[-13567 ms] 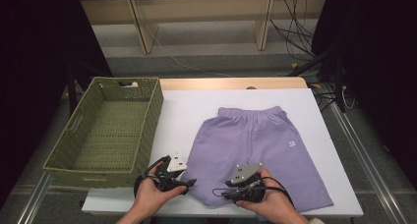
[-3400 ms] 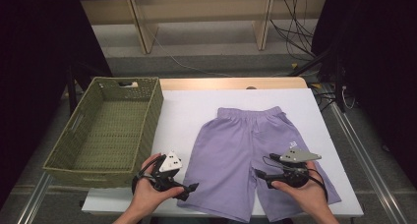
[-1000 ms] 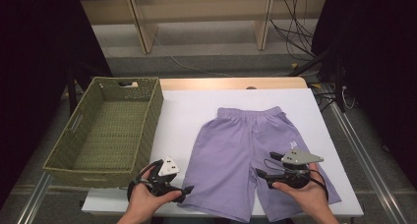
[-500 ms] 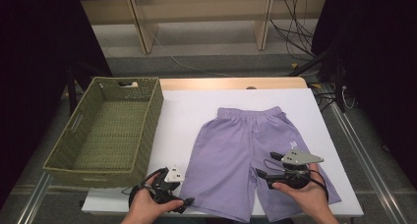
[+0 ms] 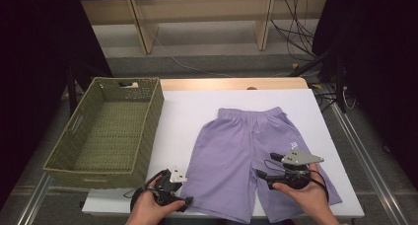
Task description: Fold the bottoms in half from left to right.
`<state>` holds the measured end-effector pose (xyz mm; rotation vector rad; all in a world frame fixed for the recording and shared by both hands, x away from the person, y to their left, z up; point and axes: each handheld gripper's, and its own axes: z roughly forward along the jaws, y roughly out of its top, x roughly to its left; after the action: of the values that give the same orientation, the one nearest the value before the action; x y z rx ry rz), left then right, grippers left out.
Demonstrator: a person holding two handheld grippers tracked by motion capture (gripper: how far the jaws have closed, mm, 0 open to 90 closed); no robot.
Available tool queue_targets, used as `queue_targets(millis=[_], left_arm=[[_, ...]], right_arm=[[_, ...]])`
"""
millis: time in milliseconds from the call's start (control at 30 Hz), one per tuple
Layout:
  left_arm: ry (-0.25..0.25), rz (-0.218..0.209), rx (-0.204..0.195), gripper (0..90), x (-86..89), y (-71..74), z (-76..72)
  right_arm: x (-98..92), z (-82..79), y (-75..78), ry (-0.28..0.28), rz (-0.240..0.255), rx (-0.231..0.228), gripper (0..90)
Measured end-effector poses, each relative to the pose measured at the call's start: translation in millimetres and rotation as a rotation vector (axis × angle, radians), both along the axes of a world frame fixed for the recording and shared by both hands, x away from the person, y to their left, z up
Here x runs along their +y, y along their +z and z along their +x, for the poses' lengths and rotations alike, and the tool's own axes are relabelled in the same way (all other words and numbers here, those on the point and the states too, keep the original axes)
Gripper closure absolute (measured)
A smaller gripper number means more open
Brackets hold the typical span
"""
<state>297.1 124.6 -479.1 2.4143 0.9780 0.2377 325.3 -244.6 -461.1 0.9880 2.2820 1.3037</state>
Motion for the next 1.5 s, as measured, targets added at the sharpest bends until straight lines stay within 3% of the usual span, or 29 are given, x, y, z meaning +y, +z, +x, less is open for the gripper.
queue_targets(millis=[133, 267, 500, 767, 900, 1100, 1367, 1500], left_arm=[[0.001, 0.004, 0.012, 41.3, -3.6, 1.9, 0.6], [0.018, 0.009, 0.015, 58.0, -4.4, 3.8, 3.7], [0.002, 0.024, -0.011, 77.0, -11.0, 4.0, -2.1], [0.014, -0.001, -0.003, 87.8, -9.0, 3.1, -1.6], [0.011, -0.021, -0.006, 89.1, -6.2, 2.3, -1.9], [0.015, -0.068, 0.000, 89.5, -1.0, 2.3, -1.3], [0.057, -0.218, -0.005, 89.7, 13.3, 17.2, -2.6], [0.066, -0.256, -0.017, 89.6, 18.5, 22.6, -4.9]], right_arm=[[1.8, 0.4, -0.9, 0.005, -0.002, -0.002, 21.9], [2.3, -0.3, 0.2, 0.003, -0.005, -0.004, 22.0], [4.7, 1.1, 0.0, 0.010, -0.009, -0.003, 22.0], [8.4, 2.5, -0.6, 0.026, -0.009, 0.002, 22.1], [6.5, 2.8, -0.3, 0.022, -0.009, -0.002, 22.2], [7.9, 2.1, -0.4, 0.027, -0.012, 0.000, 22.2], [6.3, 2.3, -0.2, 0.024, -0.011, -0.007, 22.5], [6.7, 2.3, 0.0, 0.025, -0.010, -0.010, 22.6]])
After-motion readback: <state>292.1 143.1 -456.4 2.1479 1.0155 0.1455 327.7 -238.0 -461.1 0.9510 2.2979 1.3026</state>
